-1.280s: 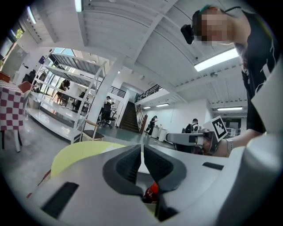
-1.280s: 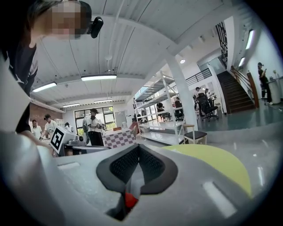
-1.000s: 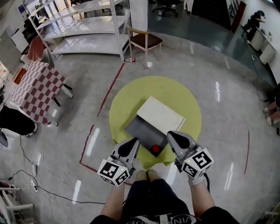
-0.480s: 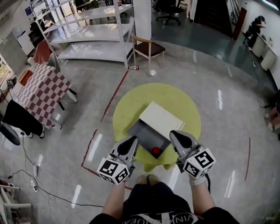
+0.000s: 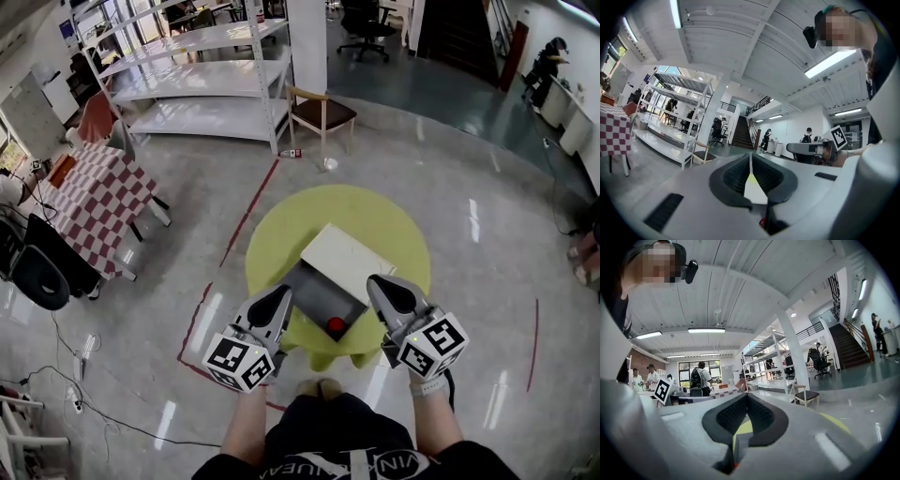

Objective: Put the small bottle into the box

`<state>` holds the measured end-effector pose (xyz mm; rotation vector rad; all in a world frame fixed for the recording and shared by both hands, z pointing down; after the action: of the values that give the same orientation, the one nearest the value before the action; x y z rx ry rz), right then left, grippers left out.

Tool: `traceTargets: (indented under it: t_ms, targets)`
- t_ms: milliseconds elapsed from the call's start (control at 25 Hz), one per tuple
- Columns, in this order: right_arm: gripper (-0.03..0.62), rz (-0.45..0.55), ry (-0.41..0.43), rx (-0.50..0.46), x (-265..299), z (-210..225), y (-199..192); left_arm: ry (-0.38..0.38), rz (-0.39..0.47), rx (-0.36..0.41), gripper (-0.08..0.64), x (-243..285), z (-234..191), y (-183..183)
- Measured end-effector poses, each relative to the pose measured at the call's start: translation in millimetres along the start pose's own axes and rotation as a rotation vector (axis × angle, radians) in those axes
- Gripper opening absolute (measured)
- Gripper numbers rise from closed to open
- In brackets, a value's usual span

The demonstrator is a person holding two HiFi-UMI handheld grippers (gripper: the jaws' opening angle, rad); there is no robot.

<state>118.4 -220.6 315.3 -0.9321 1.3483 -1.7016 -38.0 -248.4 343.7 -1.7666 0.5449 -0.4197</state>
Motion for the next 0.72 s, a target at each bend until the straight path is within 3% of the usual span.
traceTargets:
  t_ms: [720]
  targets:
    - [0.006, 0.038, 0.021, -0.017, 13.0, 3.4, 23.3, 0.017, 0.049, 0.022, 0.025, 4.7, -9.2, 37.3]
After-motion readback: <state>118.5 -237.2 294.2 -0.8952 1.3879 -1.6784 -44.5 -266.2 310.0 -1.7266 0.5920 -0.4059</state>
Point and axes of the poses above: the fingertips, and each gripper's own axes: x forward along the fingers, z to its right, y out of its top, the point moved 1 cm from there along -x, backward along the fingers, and after that the axes turned 8 degrees about -y, right-handed, at the moved point
